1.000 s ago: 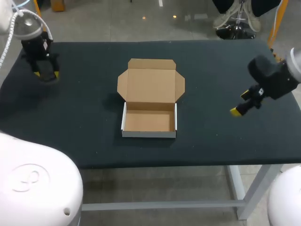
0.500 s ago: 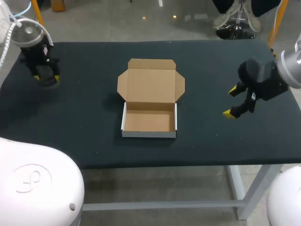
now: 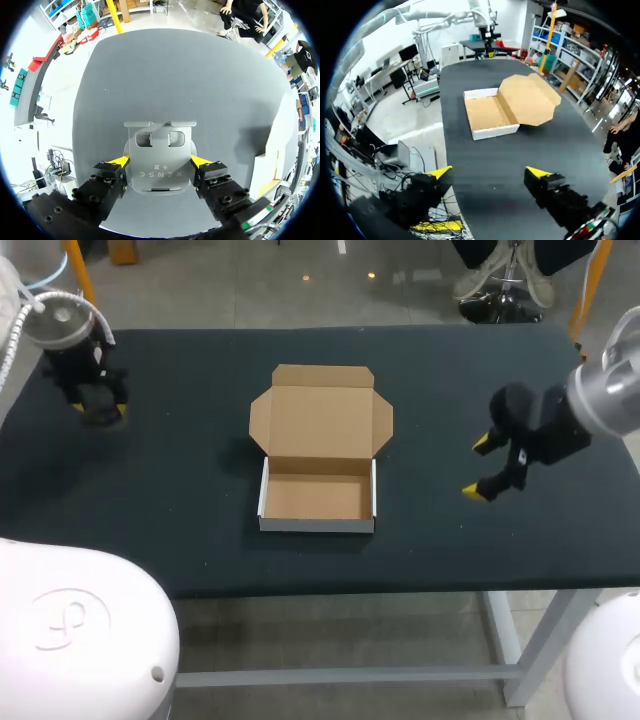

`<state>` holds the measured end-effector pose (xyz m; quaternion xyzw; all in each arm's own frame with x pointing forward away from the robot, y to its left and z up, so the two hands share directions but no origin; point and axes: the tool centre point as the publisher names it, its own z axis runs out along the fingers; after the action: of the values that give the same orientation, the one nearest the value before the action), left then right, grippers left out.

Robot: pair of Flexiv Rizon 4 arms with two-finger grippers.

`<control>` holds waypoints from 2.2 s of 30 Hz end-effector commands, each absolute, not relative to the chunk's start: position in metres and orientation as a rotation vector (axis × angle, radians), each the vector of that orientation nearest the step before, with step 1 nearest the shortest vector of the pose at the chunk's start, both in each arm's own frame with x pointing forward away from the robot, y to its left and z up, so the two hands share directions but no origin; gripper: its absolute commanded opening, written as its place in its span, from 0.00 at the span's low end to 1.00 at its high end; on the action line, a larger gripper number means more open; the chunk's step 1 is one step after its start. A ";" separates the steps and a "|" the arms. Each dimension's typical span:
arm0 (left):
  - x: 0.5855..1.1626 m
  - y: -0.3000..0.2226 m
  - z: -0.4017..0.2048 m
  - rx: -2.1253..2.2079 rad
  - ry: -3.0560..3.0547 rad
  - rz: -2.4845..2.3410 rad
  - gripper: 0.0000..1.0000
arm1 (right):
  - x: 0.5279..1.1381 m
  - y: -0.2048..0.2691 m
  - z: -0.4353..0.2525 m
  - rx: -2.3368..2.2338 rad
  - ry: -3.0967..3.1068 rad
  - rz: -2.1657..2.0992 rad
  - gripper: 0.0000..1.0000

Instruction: Assemble the packaging by folding the flat box into shape, placing the metal phone stand inside, and closing the box properly

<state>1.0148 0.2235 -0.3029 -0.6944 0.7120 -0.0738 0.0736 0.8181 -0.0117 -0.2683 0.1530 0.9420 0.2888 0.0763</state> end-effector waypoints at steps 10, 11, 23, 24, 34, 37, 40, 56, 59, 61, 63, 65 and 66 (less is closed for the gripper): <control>1.008 0.219 -0.296 -2.090 2.106 -0.198 0.00 | 0.824 -0.012 -0.277 0.451 2.831 0.870 1.00; 1.007 0.218 -0.295 -2.092 2.105 -0.197 0.00 | 0.824 -0.012 -0.277 0.451 2.831 0.870 1.00; 0.983 0.213 -0.272 -2.105 2.160 -0.172 0.00 | 0.824 -0.012 -0.277 0.451 2.831 0.870 1.00; 0.980 0.212 -0.270 -2.097 2.179 -0.172 0.00 | 0.824 -0.012 -0.277 0.451 2.831 0.870 1.00; 0.946 0.187 -0.266 -2.030 2.268 -0.175 0.00 | 0.824 -0.012 -0.277 0.451 2.831 0.870 1.00; 0.935 0.176 -0.265 -2.004 2.287 -0.179 0.00 | 0.824 -0.012 -0.277 0.451 2.831 0.870 1.00; 0.926 0.165 -0.264 -1.988 2.302 -0.197 0.00 | 0.824 -0.012 -0.277 0.451 2.831 0.870 1.00; 0.891 0.089 -0.269 -1.826 2.442 -0.182 0.00 | 0.824 -0.012 -0.277 0.451 2.831 0.870 1.00; 0.887 0.076 -0.270 -1.796 2.462 -0.181 0.00 | 0.824 -0.012 -0.277 0.451 2.831 0.870 1.00; 0.885 0.067 -0.272 -1.779 2.479 -0.178 0.00 | 0.824 -0.012 -0.277 0.451 2.831 0.870 1.00; 0.885 0.058 -0.274 -1.761 2.488 -0.173 0.00 | 0.824 -0.012 -0.277 0.451 2.831 0.870 1.00; 0.885 0.052 -0.275 -1.747 2.505 -0.171 0.00 | 0.824 -0.012 -0.277 0.451 2.831 0.870 1.00; 0.884 0.046 -0.275 -1.737 2.513 -0.171 0.00 | 0.824 -0.012 -0.277 0.451 2.831 0.870 1.00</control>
<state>0.8810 0.0572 -0.2738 -0.5676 0.8198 -0.0668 0.0350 0.8241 -0.0100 -0.2784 0.1519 0.9427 0.2873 0.0753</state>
